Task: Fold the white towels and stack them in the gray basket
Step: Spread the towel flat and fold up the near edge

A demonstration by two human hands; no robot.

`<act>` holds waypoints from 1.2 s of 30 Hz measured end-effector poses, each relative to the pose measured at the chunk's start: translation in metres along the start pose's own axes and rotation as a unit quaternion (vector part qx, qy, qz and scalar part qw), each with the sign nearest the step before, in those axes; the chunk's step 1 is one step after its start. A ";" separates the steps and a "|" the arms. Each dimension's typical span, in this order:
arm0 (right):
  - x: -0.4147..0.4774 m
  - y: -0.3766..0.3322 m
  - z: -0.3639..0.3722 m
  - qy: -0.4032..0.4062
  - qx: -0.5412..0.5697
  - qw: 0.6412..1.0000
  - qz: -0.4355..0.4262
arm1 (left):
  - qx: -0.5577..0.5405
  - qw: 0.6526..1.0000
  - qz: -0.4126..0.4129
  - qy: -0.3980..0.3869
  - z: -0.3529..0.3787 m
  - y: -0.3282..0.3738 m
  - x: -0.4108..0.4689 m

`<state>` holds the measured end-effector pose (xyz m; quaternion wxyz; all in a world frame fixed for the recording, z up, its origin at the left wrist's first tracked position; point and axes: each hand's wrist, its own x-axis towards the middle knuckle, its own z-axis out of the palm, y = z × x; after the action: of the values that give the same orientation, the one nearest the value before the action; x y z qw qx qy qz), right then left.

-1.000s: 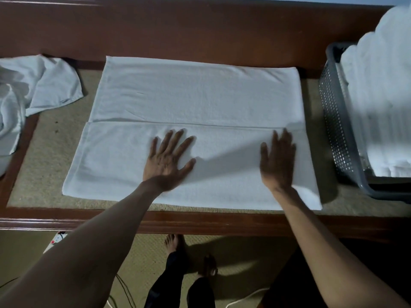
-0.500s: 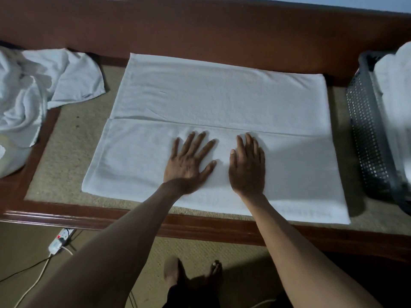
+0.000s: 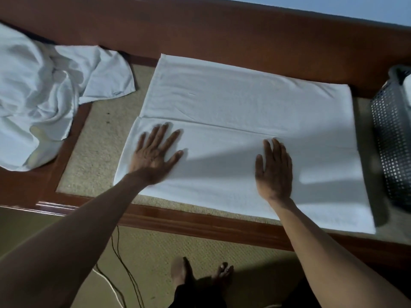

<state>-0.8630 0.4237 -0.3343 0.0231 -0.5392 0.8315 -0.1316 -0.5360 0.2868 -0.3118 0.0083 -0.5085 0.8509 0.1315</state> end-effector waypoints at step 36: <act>0.291 0.061 -0.025 -0.152 -0.024 0.988 -0.034 | -0.048 0.998 0.022 0.034 -0.032 0.103 0.286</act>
<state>-1.0434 0.1897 -0.2949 0.1317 -0.5813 0.8024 -0.0294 -0.7592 0.0785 -0.3008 -0.0478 -0.4940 0.8543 0.1544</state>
